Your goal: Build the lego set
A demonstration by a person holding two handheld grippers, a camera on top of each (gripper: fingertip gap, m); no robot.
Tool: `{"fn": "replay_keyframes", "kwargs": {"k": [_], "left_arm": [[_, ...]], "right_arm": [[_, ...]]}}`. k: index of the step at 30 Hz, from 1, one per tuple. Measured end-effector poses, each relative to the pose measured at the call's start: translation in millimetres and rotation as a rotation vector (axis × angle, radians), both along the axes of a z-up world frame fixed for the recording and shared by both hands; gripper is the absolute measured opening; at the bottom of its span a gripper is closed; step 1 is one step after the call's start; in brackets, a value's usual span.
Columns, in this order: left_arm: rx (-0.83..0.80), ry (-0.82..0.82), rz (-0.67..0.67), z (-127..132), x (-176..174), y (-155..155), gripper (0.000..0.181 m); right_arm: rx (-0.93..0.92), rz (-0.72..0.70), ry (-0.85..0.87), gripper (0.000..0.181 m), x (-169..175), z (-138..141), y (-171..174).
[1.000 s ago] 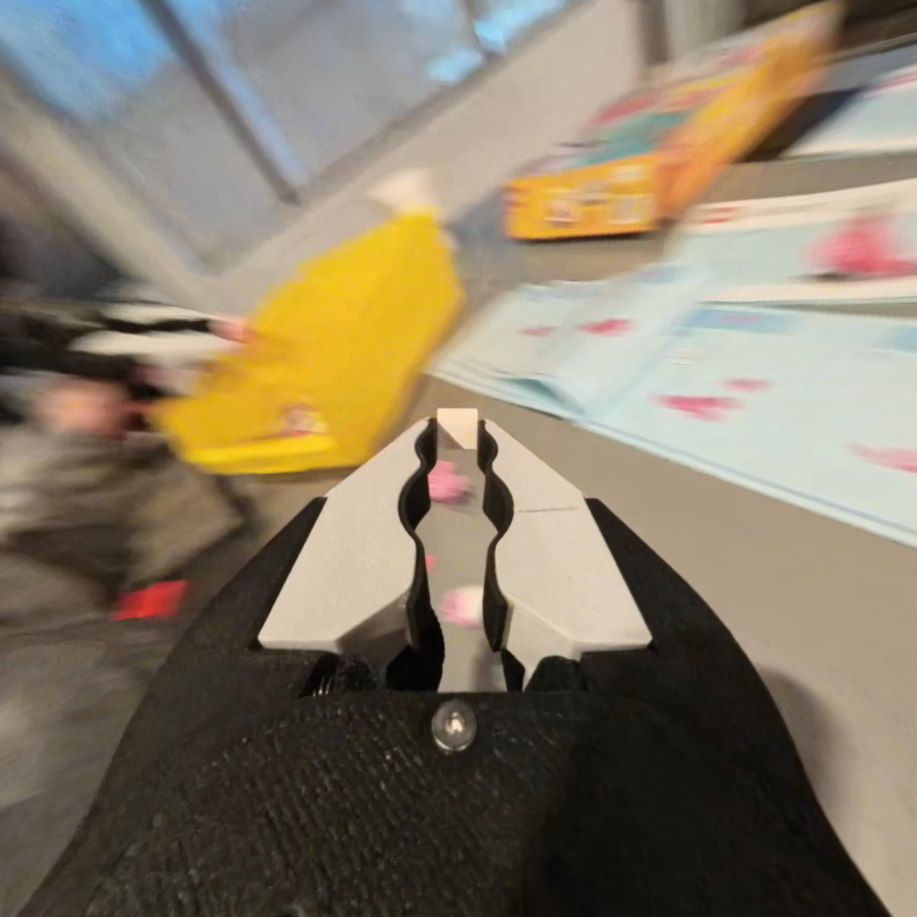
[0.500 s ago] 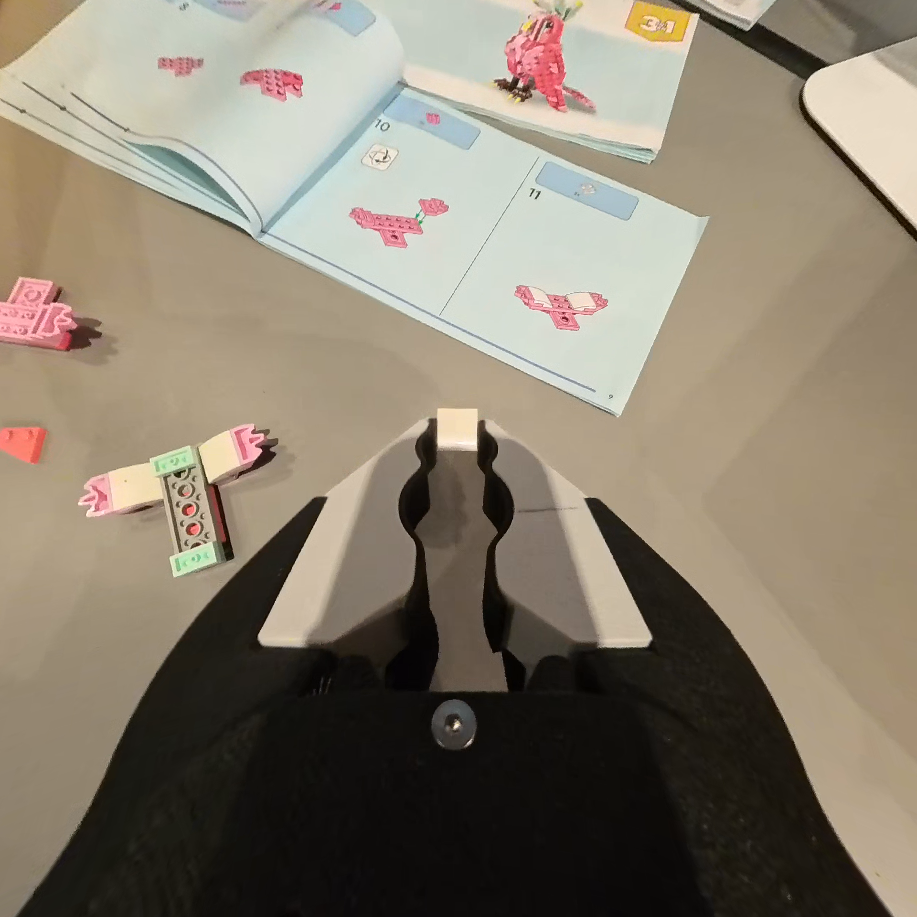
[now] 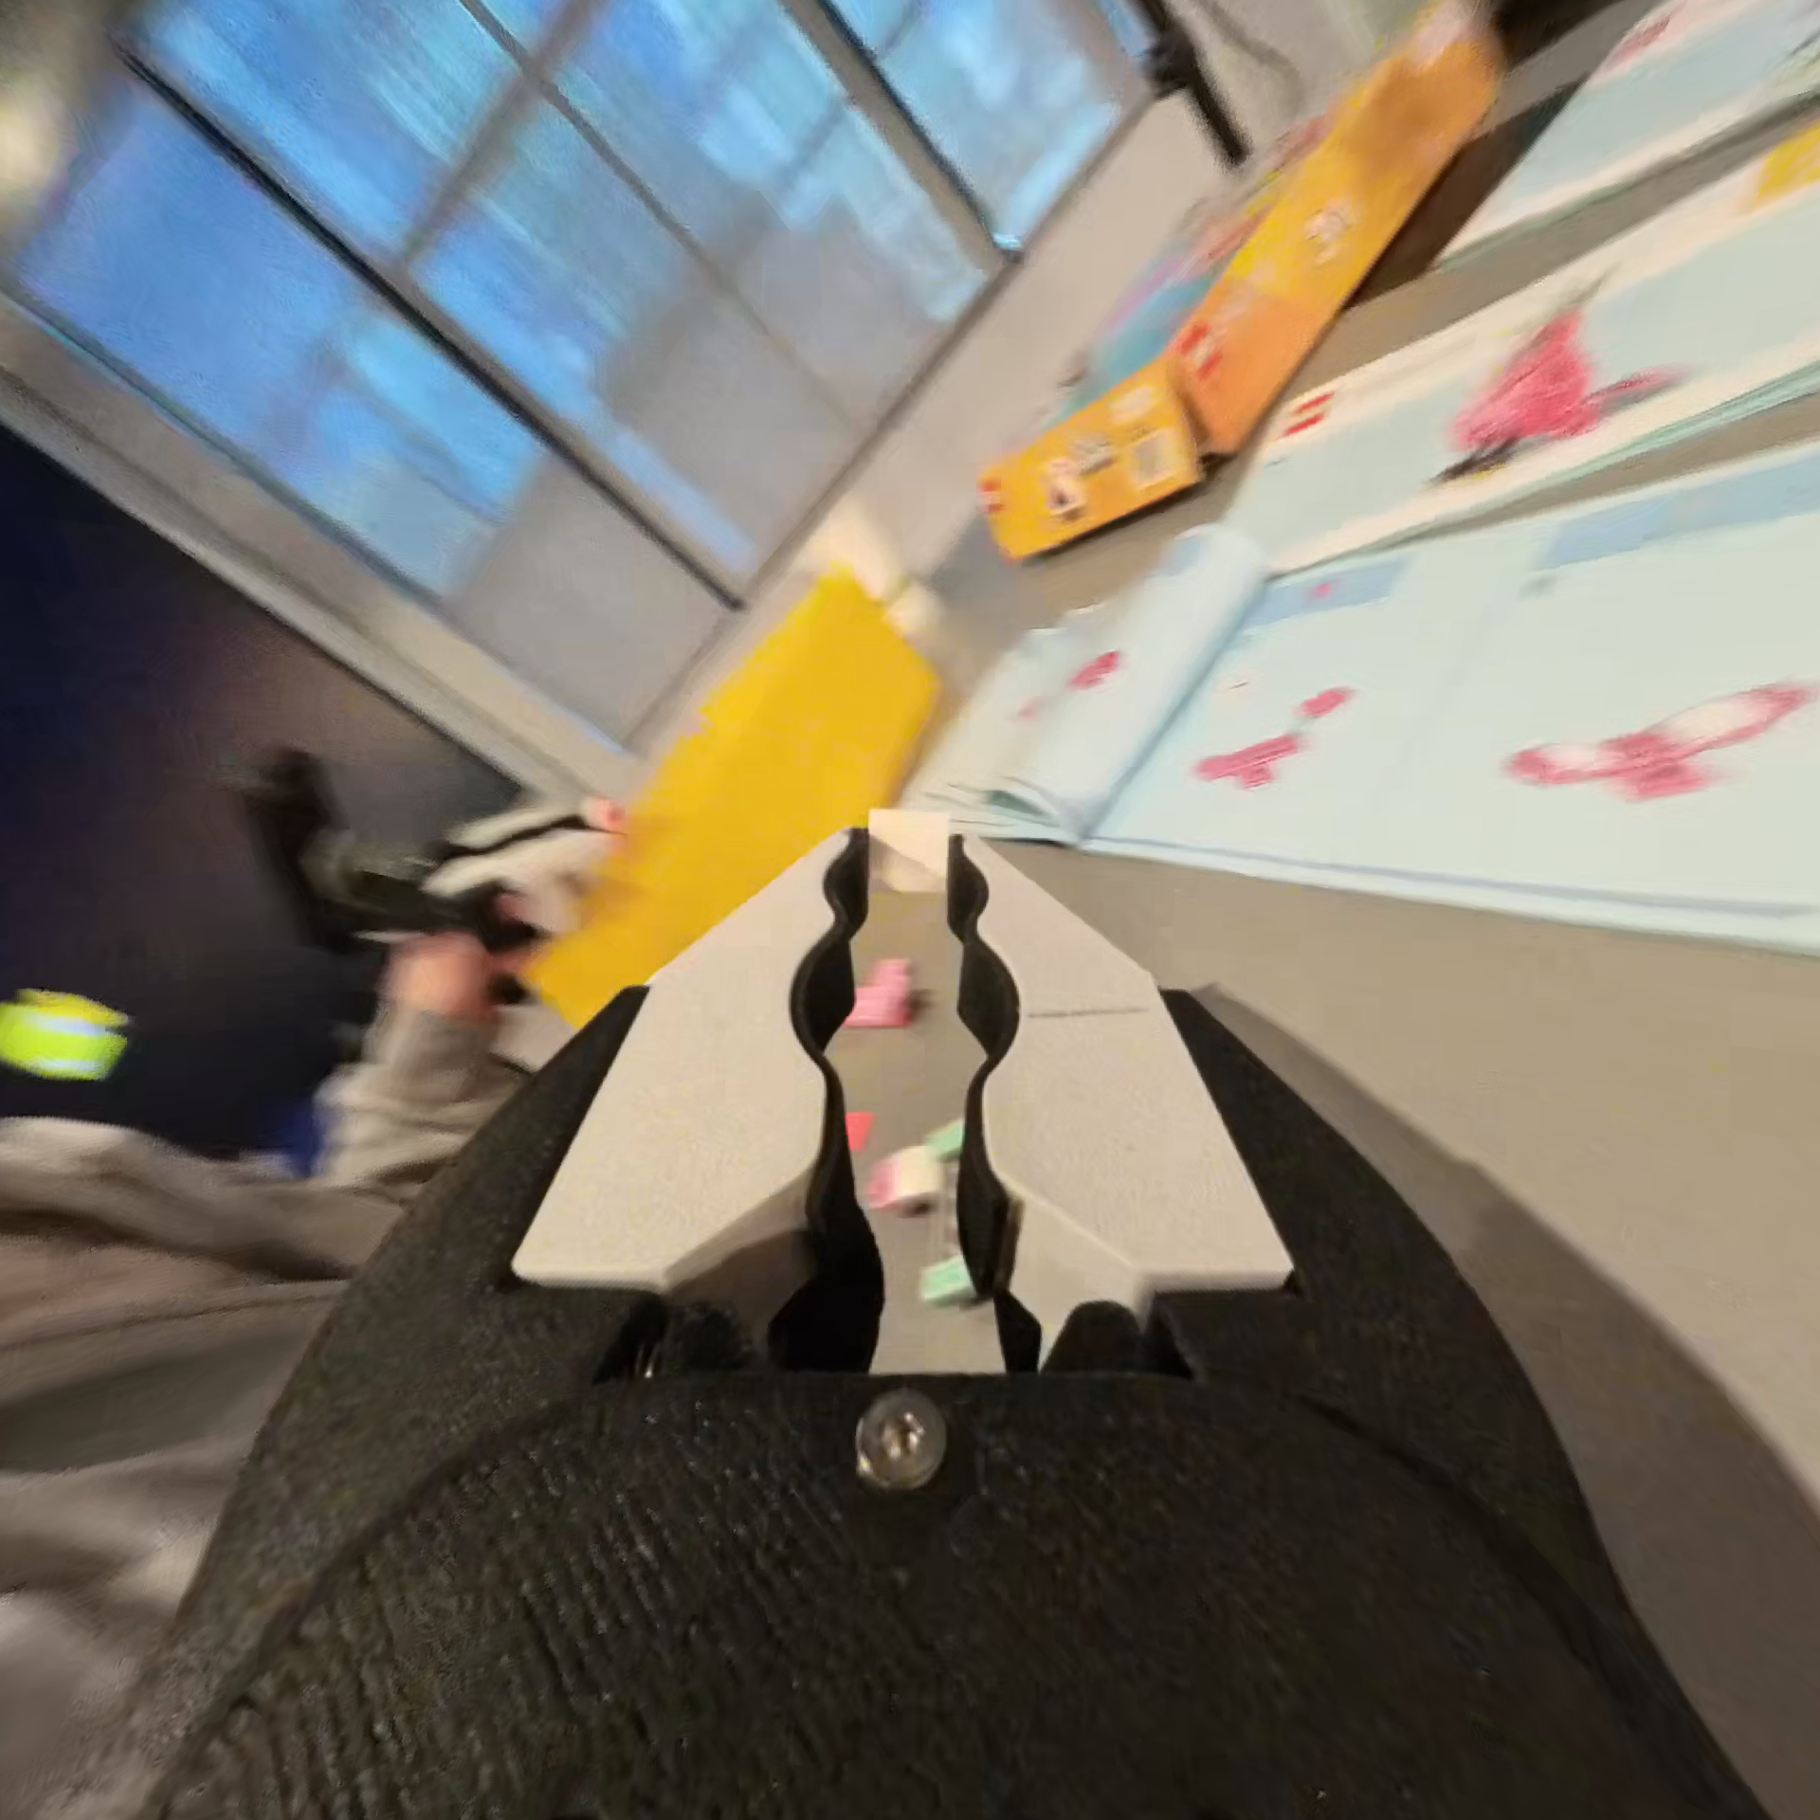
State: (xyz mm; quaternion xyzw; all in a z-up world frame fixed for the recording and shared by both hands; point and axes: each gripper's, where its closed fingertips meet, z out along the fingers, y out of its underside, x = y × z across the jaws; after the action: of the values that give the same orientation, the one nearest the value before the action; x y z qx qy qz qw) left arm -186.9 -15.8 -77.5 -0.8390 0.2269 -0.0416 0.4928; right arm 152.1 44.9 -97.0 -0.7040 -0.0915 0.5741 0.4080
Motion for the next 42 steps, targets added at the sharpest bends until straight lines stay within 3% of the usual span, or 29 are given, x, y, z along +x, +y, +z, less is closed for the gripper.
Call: {"fn": "replay_keyframes", "kwargs": {"k": [5, 7, 8, 10, 12, 18, 26, 31, 35, 42], "left_arm": [[0.0, 0.001, 0.001, -0.3, -0.2, 0.2, 0.017], [-0.002, 0.001, 0.001, -0.5, -0.2, 0.1, 0.017], [-0.002, 0.002, 0.001, -0.5, -0.1, 0.2, 0.017], [-0.004, 0.008, 0.0, -1.0, 0.1, 0.0, 0.017], [-0.006, 0.015, -0.001, -1.5, 0.4, 0.2, 0.017], [-0.018, 0.021, -0.01, -3.3, 1.9, -0.4, 0.017], [-0.025, 0.026, -0.007, -4.3, 1.8, 0.3, 0.017], [-0.031, 0.029, -0.009, -5.4, 2.3, 0.2, 0.017], [-0.034, 0.033, -0.012, -6.0, 3.3, 0.1, 0.017], [-0.046, 0.047, -0.013, -8.1, 4.0, -0.3, 0.017]], "right_arm": [[-0.095, 0.081, 0.176, 0.013, -3.8, 3.2, -5.1], [-0.089, 0.051, 0.125, 0.014, -1.5, -2.1, -1.8], [-0.072, 0.0, -0.005, 0.014, 2.0, -14.8, 2.9], [0.003, -0.153, -0.443, 0.014, 24.0, -49.5, 15.6], [0.087, -0.254, -0.78, 0.014, 46.5, -62.3, 22.2], [0.08, -0.227, -0.978, 0.014, 49.3, -83.7, 20.1], [0.088, -0.189, -1.05, 0.014, 49.0, -95.4, 18.7], [0.083, -0.177, -1.009, 0.039, 44.8, -95.2, 18.7], [0.152, -0.229, -0.971, 0.052, 44.9, -79.9, 23.5], [0.272, -0.276, -0.919, 0.057, 43.9, -56.8, 26.4]]}}
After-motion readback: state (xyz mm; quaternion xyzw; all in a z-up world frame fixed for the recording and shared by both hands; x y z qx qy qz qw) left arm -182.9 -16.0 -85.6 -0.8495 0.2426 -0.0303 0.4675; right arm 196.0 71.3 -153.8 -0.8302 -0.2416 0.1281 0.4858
